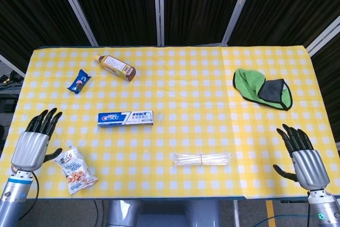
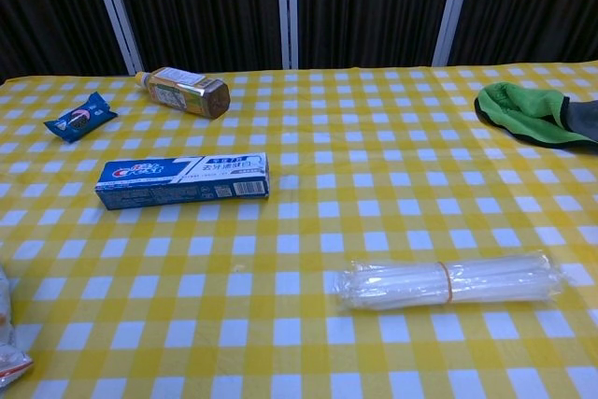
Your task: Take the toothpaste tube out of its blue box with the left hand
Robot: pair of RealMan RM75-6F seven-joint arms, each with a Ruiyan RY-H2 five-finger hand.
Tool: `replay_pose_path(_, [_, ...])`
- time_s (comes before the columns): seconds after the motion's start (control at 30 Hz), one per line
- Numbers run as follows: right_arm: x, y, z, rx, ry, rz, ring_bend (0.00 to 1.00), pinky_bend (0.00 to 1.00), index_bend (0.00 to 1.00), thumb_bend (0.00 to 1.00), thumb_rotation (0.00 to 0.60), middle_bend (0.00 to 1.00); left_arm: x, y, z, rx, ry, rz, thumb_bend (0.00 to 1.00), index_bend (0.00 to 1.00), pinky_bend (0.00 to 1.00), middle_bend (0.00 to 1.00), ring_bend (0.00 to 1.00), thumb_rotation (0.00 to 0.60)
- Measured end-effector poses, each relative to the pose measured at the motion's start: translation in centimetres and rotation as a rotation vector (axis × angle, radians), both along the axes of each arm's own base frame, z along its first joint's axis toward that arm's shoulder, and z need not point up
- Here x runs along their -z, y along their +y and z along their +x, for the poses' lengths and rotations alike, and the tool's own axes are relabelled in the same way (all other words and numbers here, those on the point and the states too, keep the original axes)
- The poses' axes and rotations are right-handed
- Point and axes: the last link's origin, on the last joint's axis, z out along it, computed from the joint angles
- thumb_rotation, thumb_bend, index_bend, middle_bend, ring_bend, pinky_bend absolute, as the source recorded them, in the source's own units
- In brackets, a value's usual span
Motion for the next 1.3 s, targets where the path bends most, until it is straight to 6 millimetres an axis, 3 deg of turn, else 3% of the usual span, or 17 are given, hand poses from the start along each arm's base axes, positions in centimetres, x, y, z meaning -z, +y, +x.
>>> replay_pose_path(0.33, [-0.7,-0.1,-0.1,0.001,-0.035,-0.003,0.0,0.0,0.0,0.08,0.6,0.0,3.0,6.5,2.7,-0.048,0.058,-0.135,0.02,0.07,0.18,0.0,0.09,0.6])
replay_pose_path(0.53, [-1.0,-0.2,-0.3,0.013,-0.051,-0.002,0.0,0.0,0.0,0.08,0.6,0.0,5.1,9.3,4.0,-0.099,0.107,-0.218,0.02,0.1,0.18,0.02,0.1,0.6])
replay_pose_path(0.77, [-1.4,-0.3,-0.5,0.022,-0.071,-0.005,0.0,0.0,0.0,0.08,0.6,0.0,7.7,11.6,5.4,-0.149,0.142,-0.272,0.03,0.17,0.21,0.09,0.14,0.6])
replay_pose_path(1.3, [-2.3,-0.5,-1.0,0.038,-0.109,-0.016,0.0,0.0,0.0,0.08,0.6,0.0,12.6,14.4,7.2,-0.229,0.166,-0.331,0.04,0.21,0.24,0.11,0.17,0.6])
